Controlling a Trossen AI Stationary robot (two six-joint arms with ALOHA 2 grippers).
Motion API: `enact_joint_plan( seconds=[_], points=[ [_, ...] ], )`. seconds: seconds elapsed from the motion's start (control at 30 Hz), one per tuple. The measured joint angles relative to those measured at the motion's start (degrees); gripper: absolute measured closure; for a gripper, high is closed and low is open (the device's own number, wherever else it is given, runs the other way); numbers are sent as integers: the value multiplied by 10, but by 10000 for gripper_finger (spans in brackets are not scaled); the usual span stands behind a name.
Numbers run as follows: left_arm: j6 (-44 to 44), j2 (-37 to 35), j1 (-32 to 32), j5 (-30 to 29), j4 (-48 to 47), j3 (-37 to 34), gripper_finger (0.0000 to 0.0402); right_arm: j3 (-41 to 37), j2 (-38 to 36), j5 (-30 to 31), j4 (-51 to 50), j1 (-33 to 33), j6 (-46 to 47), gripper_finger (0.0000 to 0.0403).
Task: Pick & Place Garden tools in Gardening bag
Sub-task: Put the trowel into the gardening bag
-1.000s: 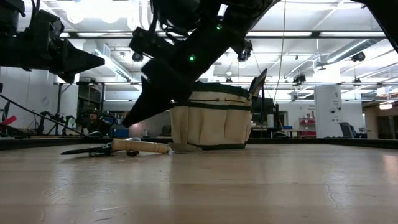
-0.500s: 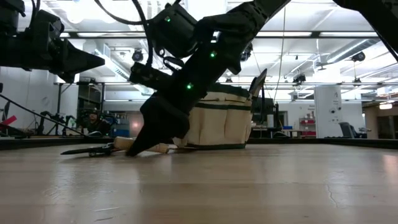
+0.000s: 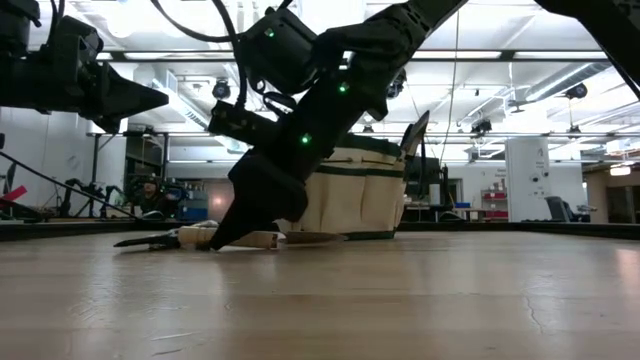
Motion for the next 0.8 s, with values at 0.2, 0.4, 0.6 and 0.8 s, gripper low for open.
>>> enact_joint_plan(
  seconds=[0.2,0.4,0.6,0.8],
  points=[
    [0,0,0,0,0,0,384,7,-4,-5,-18,11,0,351],
    [0,0,0,0,0,0,385,26,-15,-5,-78,23,2,351],
    [0,0,0,0,0,0,383,25,-48,0,-73,30,0,351],
    [0,0,0,0,0,0,385,15,-82,2,-69,28,-5,351]
  ],
)
